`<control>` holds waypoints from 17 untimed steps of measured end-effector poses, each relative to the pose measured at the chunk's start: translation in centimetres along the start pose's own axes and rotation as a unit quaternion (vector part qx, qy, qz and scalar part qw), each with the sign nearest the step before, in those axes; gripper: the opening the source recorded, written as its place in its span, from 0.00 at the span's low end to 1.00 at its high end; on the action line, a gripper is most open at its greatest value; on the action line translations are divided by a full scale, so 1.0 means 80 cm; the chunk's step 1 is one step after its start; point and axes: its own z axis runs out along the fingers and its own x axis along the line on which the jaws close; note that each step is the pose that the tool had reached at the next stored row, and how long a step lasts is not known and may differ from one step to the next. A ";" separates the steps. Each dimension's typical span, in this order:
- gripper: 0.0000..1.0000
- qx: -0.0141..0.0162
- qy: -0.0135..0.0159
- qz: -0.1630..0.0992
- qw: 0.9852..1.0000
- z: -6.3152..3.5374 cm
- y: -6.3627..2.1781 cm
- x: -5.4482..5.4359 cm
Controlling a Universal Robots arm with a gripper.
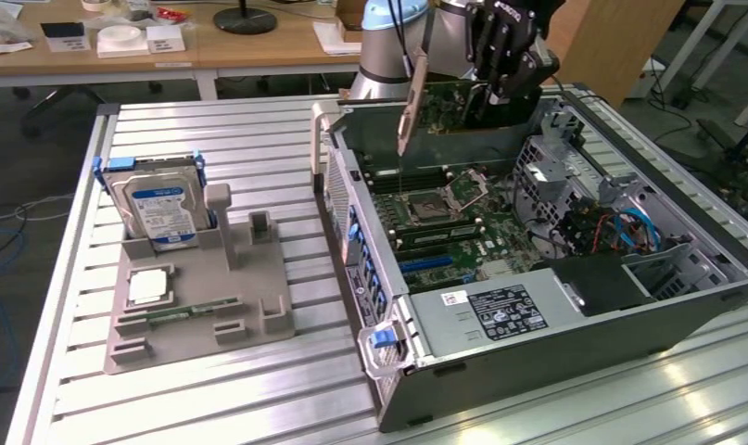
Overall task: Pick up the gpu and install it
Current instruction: 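Insert the gpu into the slot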
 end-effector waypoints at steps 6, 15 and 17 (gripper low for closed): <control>0.28 0.000 0.000 0.000 1.000 0.003 0.000 0.000; 0.28 0.000 0.000 0.000 1.000 0.003 0.000 0.000; 0.28 0.000 0.000 0.000 1.000 0.004 0.000 0.000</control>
